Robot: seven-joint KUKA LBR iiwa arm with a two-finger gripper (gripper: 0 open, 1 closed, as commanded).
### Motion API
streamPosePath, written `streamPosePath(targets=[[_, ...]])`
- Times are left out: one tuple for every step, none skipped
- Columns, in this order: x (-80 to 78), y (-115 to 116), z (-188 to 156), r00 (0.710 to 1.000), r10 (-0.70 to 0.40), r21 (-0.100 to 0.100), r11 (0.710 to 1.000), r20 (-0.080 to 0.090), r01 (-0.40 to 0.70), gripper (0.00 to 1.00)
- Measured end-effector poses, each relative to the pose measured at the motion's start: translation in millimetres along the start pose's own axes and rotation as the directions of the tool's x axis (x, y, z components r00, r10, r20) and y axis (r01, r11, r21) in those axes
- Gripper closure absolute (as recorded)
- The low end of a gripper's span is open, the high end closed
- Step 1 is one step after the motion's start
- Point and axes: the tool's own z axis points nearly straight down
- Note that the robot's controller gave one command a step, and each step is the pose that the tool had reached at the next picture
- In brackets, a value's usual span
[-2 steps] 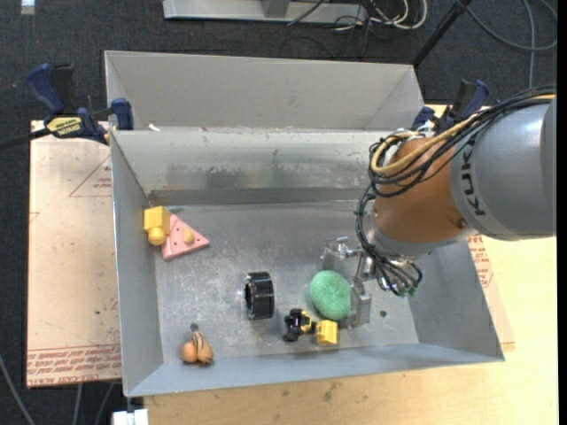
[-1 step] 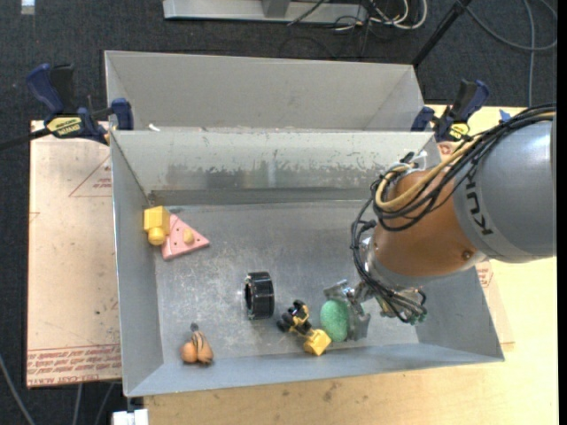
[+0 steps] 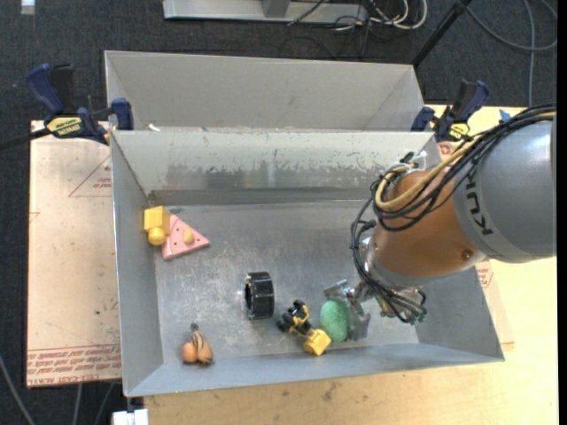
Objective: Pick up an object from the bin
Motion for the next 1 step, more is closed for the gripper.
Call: streamPosePath(targets=[[-5.5,13.9,-12.1,1.0,-0.005,0.001,1.0,0.0,0.005,1.0]])
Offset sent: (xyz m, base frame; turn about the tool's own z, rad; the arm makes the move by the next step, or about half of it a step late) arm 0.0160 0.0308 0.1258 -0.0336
